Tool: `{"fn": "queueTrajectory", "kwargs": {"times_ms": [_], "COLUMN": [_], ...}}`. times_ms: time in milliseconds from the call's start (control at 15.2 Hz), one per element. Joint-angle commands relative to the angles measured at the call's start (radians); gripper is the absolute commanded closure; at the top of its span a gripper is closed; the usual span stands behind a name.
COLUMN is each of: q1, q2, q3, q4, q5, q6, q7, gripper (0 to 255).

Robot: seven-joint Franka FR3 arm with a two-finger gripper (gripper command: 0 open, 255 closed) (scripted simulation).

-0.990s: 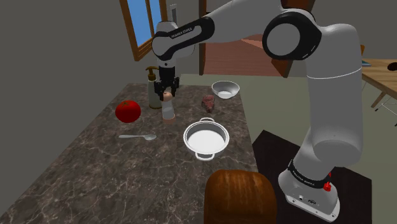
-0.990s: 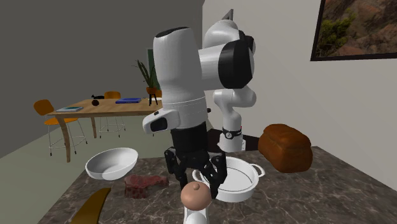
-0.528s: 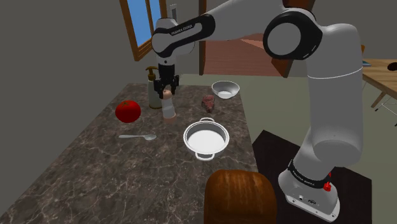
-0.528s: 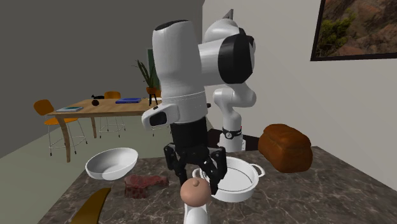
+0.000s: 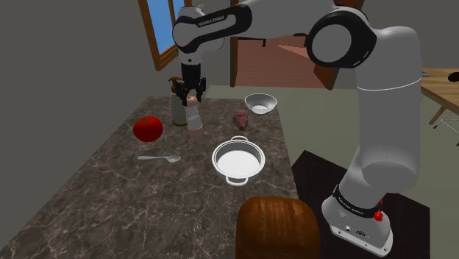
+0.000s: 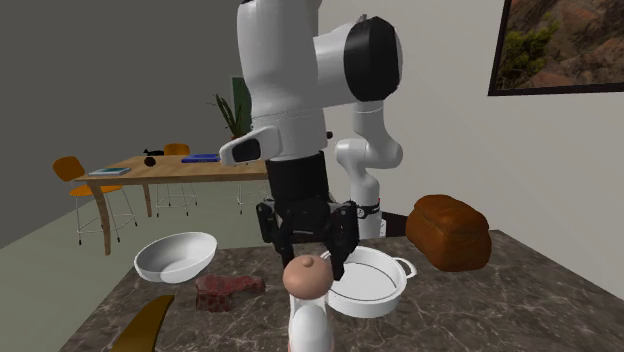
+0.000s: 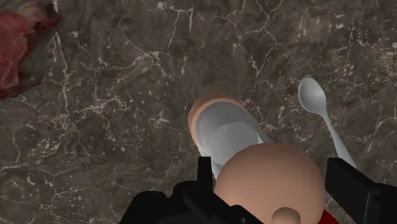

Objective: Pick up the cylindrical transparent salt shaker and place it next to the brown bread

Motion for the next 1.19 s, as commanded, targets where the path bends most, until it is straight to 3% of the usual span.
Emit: {"fn": "queueTrajectory", "kwargs": {"times_ms": [0,1122], "q1": [-0.001,-0.005], "q2": [-0.007,0.014], "q3": [0.0,0.0], "q4": [0.016,0.277], "q5": [-0.001,-0.007], "q6": [-0.023,-0.26], "q7": [0.002,0.035], "gripper": [255,255]}}
